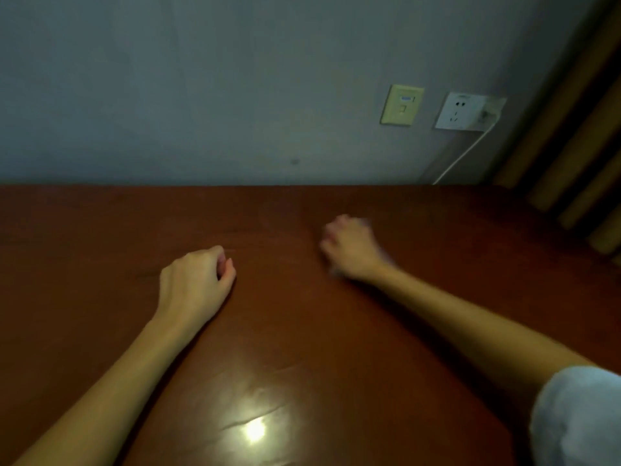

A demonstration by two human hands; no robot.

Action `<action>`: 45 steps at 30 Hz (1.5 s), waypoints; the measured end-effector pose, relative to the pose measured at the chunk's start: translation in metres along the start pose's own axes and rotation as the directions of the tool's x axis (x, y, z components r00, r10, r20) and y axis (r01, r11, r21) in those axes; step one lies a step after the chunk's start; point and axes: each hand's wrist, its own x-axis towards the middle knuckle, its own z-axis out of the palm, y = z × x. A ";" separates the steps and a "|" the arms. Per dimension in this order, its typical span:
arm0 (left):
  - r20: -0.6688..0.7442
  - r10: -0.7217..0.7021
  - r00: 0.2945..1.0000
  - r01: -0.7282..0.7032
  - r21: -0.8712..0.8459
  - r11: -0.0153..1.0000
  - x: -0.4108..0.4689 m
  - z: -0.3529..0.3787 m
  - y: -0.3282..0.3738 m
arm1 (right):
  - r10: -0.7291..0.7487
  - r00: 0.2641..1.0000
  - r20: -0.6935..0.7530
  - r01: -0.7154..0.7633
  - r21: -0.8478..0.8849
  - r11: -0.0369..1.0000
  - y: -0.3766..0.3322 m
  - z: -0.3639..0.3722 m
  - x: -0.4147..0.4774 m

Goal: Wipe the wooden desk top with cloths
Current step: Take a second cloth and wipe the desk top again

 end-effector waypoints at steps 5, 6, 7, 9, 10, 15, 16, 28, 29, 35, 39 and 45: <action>-0.023 -0.108 0.994 0.104 -0.144 0.984 0.004 -0.003 -0.012 | -0.521 0.830 -0.196 0.552 0.416 0.723 -0.155 -0.024 -0.065; -0.035 -0.127 0.991 0.121 -0.147 0.982 0.006 -0.005 -0.017 | -0.569 0.790 -0.227 0.607 0.421 0.674 -0.153 -0.027 -0.066; -0.048 -0.133 0.990 0.125 -0.136 0.983 0.009 -0.007 -0.022 | -0.583 0.773 -0.249 0.630 0.407 0.661 -0.140 -0.023 -0.058; -0.055 -0.126 0.991 0.121 -0.089 0.989 0.015 -0.012 -0.034 | -0.450 0.865 -0.223 0.502 0.406 0.764 -0.096 -0.010 -0.025; -0.052 -0.125 0.991 0.121 -0.059 0.991 0.018 -0.013 -0.040 | -0.291 0.931 -0.220 0.359 0.407 0.840 -0.063 0.000 -0.001; -0.048 -0.170 0.984 0.170 0.001 0.985 0.029 -0.007 -0.061 | 0.591 0.806 -0.034 -0.576 0.180 0.797 0.097 0.037 0.076; -0.046 -0.158 0.986 0.159 0.013 0.987 0.031 -0.005 -0.061 | 0.687 0.727 0.002 -0.677 0.167 0.717 0.102 0.035 0.083; -0.093 -0.300 0.949 0.299 -0.030 0.954 0.027 -0.008 -0.068 | -0.439 0.879 -0.186 0.476 0.391 0.788 -0.149 -0.005 0.069; -0.089 -0.301 0.949 0.301 -0.024 0.953 0.028 -0.007 -0.069 | -0.393 0.900 -0.191 0.436 0.364 0.823 -0.128 0.001 0.083; -0.078 -0.286 0.955 0.286 -0.008 0.958 0.033 -0.003 -0.067 | 0.381 0.923 -0.044 -0.369 0.172 0.913 0.038 0.036 0.172; -0.077 -0.277 0.958 0.279 0.009 0.960 0.035 -0.002 -0.065 | 0.572 0.820 -0.005 -0.565 0.149 0.811 0.016 0.039 0.201; -0.059 -0.262 0.963 0.260 -0.047 0.965 0.025 -0.011 -0.062 | 0.078 0.994 -0.074 -0.051 0.312 0.949 -0.156 0.007 0.195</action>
